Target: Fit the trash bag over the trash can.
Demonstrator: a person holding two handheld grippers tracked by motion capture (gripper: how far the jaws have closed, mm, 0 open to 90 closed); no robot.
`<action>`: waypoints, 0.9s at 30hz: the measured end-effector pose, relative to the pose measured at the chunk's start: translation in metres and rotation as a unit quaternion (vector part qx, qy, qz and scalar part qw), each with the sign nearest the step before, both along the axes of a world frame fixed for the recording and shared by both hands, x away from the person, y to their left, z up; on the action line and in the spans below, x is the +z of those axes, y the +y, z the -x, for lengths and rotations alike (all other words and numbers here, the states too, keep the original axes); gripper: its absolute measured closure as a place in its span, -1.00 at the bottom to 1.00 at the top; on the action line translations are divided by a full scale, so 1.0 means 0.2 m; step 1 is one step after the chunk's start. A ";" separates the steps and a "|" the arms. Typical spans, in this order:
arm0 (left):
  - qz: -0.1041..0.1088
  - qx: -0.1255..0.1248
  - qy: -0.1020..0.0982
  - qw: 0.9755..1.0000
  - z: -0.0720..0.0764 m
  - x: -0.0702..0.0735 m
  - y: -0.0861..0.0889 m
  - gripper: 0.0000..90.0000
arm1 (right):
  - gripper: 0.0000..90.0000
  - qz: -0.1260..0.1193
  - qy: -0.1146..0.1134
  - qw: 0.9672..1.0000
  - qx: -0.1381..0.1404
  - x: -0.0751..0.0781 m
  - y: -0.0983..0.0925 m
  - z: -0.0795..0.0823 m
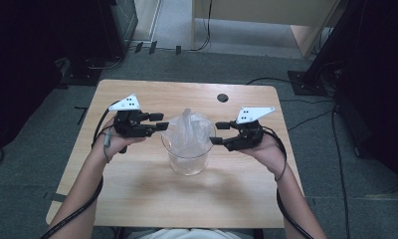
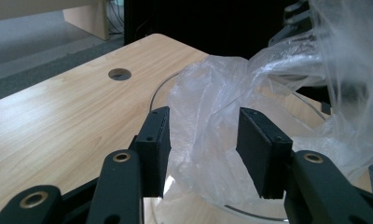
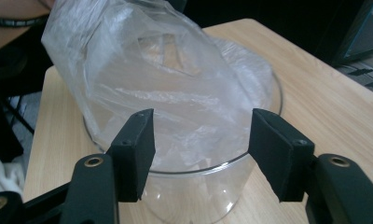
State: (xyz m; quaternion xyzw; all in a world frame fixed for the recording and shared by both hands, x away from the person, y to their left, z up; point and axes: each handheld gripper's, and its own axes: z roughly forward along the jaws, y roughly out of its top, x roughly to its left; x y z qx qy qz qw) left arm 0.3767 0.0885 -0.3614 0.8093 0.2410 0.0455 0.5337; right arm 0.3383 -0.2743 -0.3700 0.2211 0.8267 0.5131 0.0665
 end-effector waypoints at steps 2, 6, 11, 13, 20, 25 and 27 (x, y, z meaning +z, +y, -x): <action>0.005 -0.002 0.002 1.000 0.00 0.01 -0.01 0.19 | -0.13 -0.002 0.002 1.000 0.010 -0.01 0.02 0.01; -0.008 -0.007 0.005 1.000 -0.01 -0.01 -0.03 0.19 | -0.21 -0.010 -0.010 1.000 0.011 -0.02 0.08 0.01; -0.019 -0.011 0.000 1.000 -0.01 -0.02 -0.07 0.18 | 0.21 -0.004 -0.028 0.999 -0.015 -0.03 0.14 0.00; -0.020 -0.010 -0.001 1.000 -0.01 -0.03 -0.08 0.17 | 0.49 -0.010 -0.017 0.999 -0.037 -0.02 0.15 -0.01; -0.040 -0.009 -0.021 0.999 -0.04 -0.07 -0.16 0.48 | 0.92 -0.045 0.015 0.995 -0.083 -0.01 0.15 -0.09; -0.044 0.010 -0.015 0.999 -0.07 -0.06 -0.19 0.99 | 1.00 -0.055 0.019 0.992 -0.109 -0.01 0.15 -0.14; -0.037 0.028 -0.008 0.999 -0.09 -0.06 -0.19 1.00 | 1.00 -0.056 0.020 0.990 -0.125 -0.01 0.14 -0.15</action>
